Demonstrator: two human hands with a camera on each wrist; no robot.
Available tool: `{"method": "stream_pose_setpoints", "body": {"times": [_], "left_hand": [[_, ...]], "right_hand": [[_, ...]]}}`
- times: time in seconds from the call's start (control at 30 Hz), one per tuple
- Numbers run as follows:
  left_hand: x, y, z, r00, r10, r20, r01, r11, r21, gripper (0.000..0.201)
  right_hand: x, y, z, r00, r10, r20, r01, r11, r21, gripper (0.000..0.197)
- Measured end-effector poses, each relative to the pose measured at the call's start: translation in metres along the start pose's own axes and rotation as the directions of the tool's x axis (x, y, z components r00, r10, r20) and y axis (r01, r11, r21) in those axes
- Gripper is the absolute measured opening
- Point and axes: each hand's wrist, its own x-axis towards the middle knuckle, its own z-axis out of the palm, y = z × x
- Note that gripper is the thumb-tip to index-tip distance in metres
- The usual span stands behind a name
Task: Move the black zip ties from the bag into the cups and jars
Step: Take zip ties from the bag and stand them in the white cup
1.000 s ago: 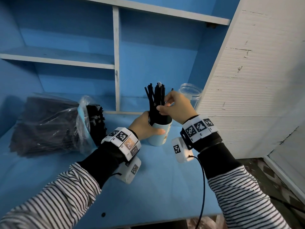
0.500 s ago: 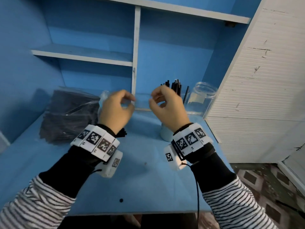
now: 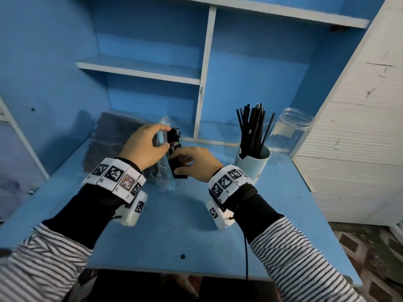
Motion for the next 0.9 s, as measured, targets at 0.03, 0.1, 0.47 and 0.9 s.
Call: {"method": "stream_pose_setpoints", "body": {"times": [0.03, 0.1, 0.47, 0.9], "left_hand": [[-0.001, 0.0, 0.0, 1.0, 0.002, 0.0, -0.002, 1.0, 0.003, 0.04], [-0.002, 0.002, -0.001, 1.0, -0.014, -0.001, 0.014, 1.0, 0.007, 0.04], [-0.002, 0.003, -0.005, 0.996, -0.084, 0.035, 0.086, 0.994, -0.06, 0.041], [0.004, -0.004, -0.013, 0.993, -0.111, 0.038, 0.117, 0.97, -0.214, 0.05]], "right_hand": [[0.001, 0.002, -0.002, 1.0, 0.005, -0.016, -0.005, 1.0, 0.022, 0.034], [0.004, 0.007, -0.005, 0.999, 0.016, -0.049, -0.013, 0.998, 0.067, 0.025], [0.009, 0.005, 0.005, 1.0, 0.004, -0.021, -0.001, 0.994, 0.105, 0.028], [0.01, 0.003, -0.002, 0.999, -0.023, 0.045, 0.012, 0.975, 0.222, 0.037]]}}
